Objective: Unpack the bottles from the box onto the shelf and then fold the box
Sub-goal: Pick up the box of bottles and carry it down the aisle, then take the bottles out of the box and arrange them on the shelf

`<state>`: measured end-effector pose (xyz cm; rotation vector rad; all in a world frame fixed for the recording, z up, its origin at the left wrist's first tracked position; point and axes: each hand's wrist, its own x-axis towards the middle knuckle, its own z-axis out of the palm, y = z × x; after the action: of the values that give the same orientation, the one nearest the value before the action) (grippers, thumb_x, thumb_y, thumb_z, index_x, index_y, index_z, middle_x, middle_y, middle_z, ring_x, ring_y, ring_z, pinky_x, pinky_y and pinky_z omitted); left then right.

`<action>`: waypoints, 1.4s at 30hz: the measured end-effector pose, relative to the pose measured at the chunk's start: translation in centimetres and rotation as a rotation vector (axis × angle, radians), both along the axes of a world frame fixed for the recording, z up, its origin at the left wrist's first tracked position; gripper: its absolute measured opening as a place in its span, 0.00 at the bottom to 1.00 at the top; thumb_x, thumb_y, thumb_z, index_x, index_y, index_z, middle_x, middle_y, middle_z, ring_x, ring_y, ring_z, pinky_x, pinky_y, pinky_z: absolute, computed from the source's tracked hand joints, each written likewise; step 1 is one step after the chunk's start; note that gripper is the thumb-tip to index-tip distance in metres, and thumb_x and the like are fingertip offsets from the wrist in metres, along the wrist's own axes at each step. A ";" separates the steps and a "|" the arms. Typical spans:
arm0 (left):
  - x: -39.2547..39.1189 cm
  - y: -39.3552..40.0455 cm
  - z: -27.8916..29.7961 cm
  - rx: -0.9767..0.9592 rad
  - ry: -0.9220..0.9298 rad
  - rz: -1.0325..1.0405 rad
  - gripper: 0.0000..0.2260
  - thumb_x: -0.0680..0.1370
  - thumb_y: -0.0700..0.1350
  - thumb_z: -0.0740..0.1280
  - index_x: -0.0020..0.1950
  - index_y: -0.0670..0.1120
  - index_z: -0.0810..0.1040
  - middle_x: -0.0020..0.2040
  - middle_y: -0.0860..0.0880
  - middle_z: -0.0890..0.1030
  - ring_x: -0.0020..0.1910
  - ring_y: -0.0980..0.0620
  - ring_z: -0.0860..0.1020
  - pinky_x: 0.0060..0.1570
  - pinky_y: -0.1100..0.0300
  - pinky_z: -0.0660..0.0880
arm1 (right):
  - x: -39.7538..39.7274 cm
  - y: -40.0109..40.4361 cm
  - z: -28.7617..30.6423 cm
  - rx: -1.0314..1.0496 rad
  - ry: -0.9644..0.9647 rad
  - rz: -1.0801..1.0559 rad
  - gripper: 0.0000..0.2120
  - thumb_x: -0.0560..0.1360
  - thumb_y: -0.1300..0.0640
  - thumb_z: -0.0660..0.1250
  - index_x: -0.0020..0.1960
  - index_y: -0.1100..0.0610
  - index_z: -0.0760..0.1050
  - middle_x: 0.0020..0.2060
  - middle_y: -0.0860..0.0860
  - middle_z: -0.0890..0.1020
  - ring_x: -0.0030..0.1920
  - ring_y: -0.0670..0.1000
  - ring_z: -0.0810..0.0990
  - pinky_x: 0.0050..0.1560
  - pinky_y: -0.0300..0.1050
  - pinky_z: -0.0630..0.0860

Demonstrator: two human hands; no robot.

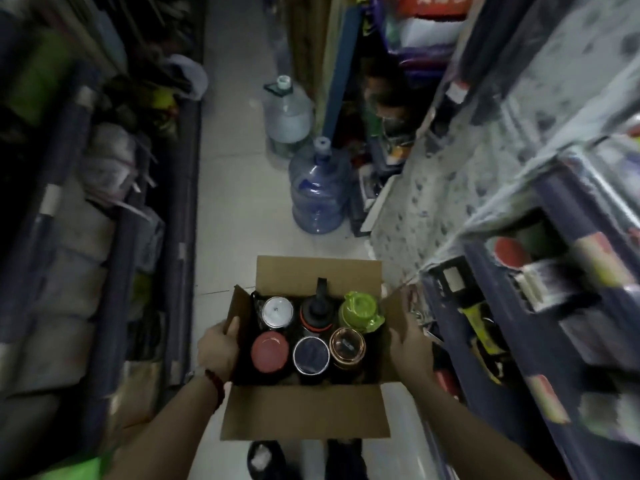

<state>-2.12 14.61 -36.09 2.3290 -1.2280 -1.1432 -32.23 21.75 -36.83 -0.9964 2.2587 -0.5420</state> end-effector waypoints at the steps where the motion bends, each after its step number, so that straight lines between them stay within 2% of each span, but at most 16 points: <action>1: 0.5 -0.8 -1.3 0.003 0.001 0.022 0.17 0.81 0.50 0.59 0.56 0.38 0.79 0.44 0.41 0.79 0.44 0.45 0.75 0.44 0.56 0.69 | 0.4 -1.4 -1.4 0.011 -0.010 0.003 0.21 0.76 0.62 0.63 0.69 0.59 0.68 0.58 0.60 0.80 0.58 0.62 0.78 0.56 0.53 0.75; 3: 1.6 -2.3 -5.2 0.006 -0.019 0.047 0.17 0.82 0.50 0.58 0.57 0.39 0.79 0.49 0.39 0.80 0.45 0.44 0.74 0.45 0.57 0.66 | 1.7 -4.1 -5.8 0.034 -0.021 0.028 0.17 0.76 0.62 0.63 0.65 0.58 0.71 0.53 0.60 0.82 0.54 0.62 0.80 0.51 0.52 0.75; 6: 2.9 -3.2 -8.9 0.040 -0.070 0.066 0.17 0.82 0.52 0.57 0.60 0.42 0.78 0.56 0.38 0.80 0.54 0.39 0.77 0.47 0.56 0.64 | 2.6 -6.3 -9.9 0.045 -0.001 0.051 0.12 0.76 0.61 0.63 0.60 0.60 0.73 0.50 0.61 0.82 0.51 0.63 0.80 0.48 0.51 0.75; 10: 4.5 -4.2 -18.6 0.045 -0.008 0.164 0.17 0.81 0.53 0.58 0.56 0.42 0.80 0.51 0.38 0.82 0.49 0.40 0.78 0.54 0.49 0.75 | 4.1 -8.7 -19.8 0.081 0.018 0.117 0.10 0.77 0.60 0.63 0.58 0.60 0.72 0.48 0.61 0.81 0.49 0.63 0.80 0.43 0.48 0.73; 15: 5.7 -5.2 -28.9 0.024 0.034 0.224 0.14 0.81 0.51 0.60 0.49 0.43 0.80 0.44 0.40 0.80 0.48 0.38 0.79 0.53 0.47 0.77 | 5.4 -10.7 -29.8 0.076 0.034 0.152 0.08 0.77 0.61 0.62 0.56 0.59 0.71 0.47 0.59 0.82 0.48 0.61 0.80 0.41 0.45 0.69; 19: 6.6 -6.1 -35.8 0.011 0.034 0.249 0.17 0.81 0.53 0.59 0.53 0.42 0.80 0.46 0.41 0.80 0.48 0.40 0.78 0.54 0.46 0.76 | 6.3 -12.0 -36.0 0.065 0.035 0.172 0.07 0.77 0.60 0.62 0.55 0.58 0.70 0.46 0.59 0.81 0.47 0.62 0.80 0.43 0.51 0.76; 22: 7.4 -6.7 -39.4 -0.013 0.043 0.266 0.18 0.81 0.53 0.59 0.55 0.41 0.80 0.48 0.41 0.81 0.49 0.39 0.79 0.55 0.45 0.77 | 6.5 -13.0 -39.2 0.021 0.049 0.170 0.09 0.77 0.60 0.63 0.56 0.59 0.71 0.47 0.61 0.82 0.48 0.64 0.80 0.45 0.53 0.76; 27: 8.1 -6.3 -43.0 -0.017 0.047 0.286 0.18 0.81 0.52 0.59 0.55 0.39 0.80 0.48 0.40 0.81 0.49 0.39 0.78 0.55 0.46 0.76 | 6.6 -12.8 -43.0 -0.022 0.071 0.176 0.10 0.77 0.60 0.64 0.57 0.61 0.72 0.46 0.61 0.82 0.47 0.64 0.81 0.43 0.53 0.77; 32: 9.5 -6.7 -44.7 -0.041 0.064 0.254 0.18 0.80 0.54 0.60 0.55 0.41 0.79 0.49 0.41 0.81 0.50 0.39 0.79 0.55 0.44 0.77 | 6.1 -12.8 -44.8 -0.050 0.084 0.165 0.08 0.78 0.60 0.63 0.55 0.62 0.72 0.44 0.60 0.81 0.43 0.62 0.80 0.38 0.47 0.72; 36: 10.3 -6.8 -45.6 0.035 0.012 0.165 0.19 0.81 0.54 0.58 0.60 0.40 0.76 0.54 0.39 0.81 0.52 0.37 0.79 0.56 0.45 0.76 | 5.7 -12.8 -45.3 0.022 0.011 0.142 0.10 0.79 0.60 0.62 0.58 0.62 0.69 0.48 0.62 0.81 0.47 0.64 0.79 0.41 0.49 0.73; 39: 9.7 -7.1 -44.5 0.129 -0.102 0.077 0.22 0.80 0.52 0.60 0.69 0.38 0.68 0.62 0.36 0.76 0.59 0.36 0.75 0.59 0.45 0.74 | 5.9 -12.9 -44.2 0.156 -0.054 0.111 0.20 0.79 0.59 0.62 0.68 0.63 0.63 0.58 0.65 0.77 0.56 0.66 0.77 0.49 0.53 0.74; 41: 9.0 -7.5 -42.7 0.072 -0.159 0.055 0.25 0.79 0.48 0.63 0.73 0.38 0.63 0.66 0.34 0.71 0.63 0.35 0.72 0.62 0.45 0.71 | 6.3 -12.3 -42.6 0.118 0.002 0.116 0.27 0.78 0.58 0.64 0.73 0.62 0.58 0.63 0.65 0.73 0.62 0.65 0.72 0.59 0.56 0.71; 42: 8.6 -7.6 -41.8 -0.001 -0.178 0.024 0.25 0.79 0.47 0.64 0.73 0.38 0.63 0.67 0.35 0.70 0.64 0.36 0.71 0.63 0.45 0.69 | 6.6 -11.7 -41.6 0.068 0.040 0.132 0.28 0.78 0.58 0.64 0.73 0.62 0.59 0.65 0.64 0.72 0.65 0.64 0.70 0.62 0.56 0.69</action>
<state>6.52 6.99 -77.85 2.4821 -1.2541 -0.9442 -25.63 10.01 -78.40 -1.1210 2.2122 -0.3888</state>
